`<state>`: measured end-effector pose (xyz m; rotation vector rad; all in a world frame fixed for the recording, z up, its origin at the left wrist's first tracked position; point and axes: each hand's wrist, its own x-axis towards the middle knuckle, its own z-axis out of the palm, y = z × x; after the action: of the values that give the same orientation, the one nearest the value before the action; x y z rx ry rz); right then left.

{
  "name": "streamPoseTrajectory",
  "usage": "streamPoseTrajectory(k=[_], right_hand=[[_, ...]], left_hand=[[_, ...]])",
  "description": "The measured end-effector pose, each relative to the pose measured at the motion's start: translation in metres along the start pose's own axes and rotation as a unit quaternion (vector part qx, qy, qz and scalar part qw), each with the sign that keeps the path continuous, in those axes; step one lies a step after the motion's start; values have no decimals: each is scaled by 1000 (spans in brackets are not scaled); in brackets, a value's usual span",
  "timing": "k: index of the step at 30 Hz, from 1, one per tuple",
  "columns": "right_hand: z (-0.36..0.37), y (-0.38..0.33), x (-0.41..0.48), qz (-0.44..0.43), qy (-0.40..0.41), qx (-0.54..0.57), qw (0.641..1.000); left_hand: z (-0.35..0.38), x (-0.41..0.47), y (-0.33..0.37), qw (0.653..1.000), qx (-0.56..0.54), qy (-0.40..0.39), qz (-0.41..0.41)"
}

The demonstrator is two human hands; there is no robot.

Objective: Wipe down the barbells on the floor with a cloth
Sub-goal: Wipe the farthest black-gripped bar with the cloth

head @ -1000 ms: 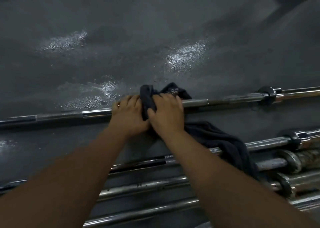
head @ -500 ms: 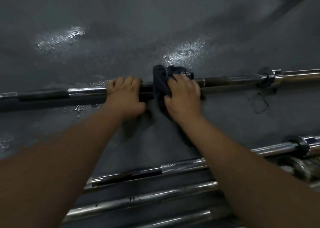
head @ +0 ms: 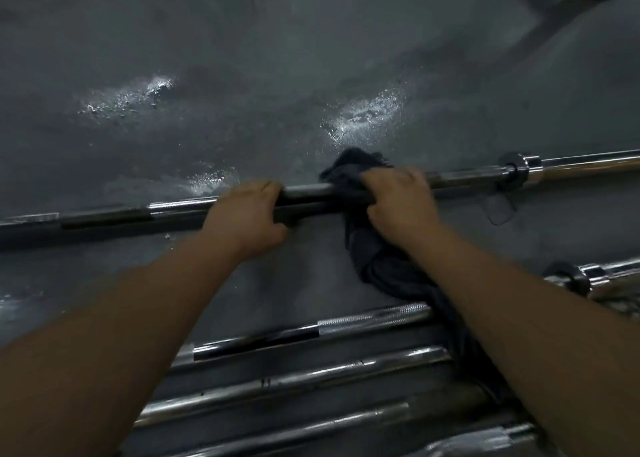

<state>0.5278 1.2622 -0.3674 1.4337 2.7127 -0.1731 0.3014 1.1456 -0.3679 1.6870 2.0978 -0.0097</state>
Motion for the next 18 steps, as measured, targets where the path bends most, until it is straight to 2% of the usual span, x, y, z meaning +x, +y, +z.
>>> streamPoseTrajectory(k=[3, 4, 5, 7, 9, 11, 13, 14, 15, 18], right_hand=[[-6, 27, -10, 245, 7, -3, 969], [-3, 13, -16, 264, 0, -8, 965], [2, -11, -22, 236, -10, 1, 972], [13, -62, -42, 108, -32, 37, 993], [10, -69, -58, 16, -41, 55, 998], [2, -43, -59, 53, -66, 39, 996], [5, -27, -65, 168, -61, 21, 984], [7, -37, -70, 199, -52, 26, 978], [9, -57, -74, 190, -46, 43, 980], [15, -109, -89, 68, -80, 98, 990]], left_hand=[[14, -23, 6, 999, -2, 27, -23], [24, -29, 13, 999, 10, 20, -32], [35, -36, 21, 999, 14, 17, -42], [52, -51, 32, 998, -4, 23, -61], [54, -67, 28, 999, 9, -1, -50], [51, -79, 19, 999, 21, -31, -10], [47, -89, 22, 998, 12, -63, -4], [47, -93, 26, 998, 5, -63, -12], [48, -96, 33, 998, -3, -66, -20], [51, -109, 40, 997, -10, -77, -20]])
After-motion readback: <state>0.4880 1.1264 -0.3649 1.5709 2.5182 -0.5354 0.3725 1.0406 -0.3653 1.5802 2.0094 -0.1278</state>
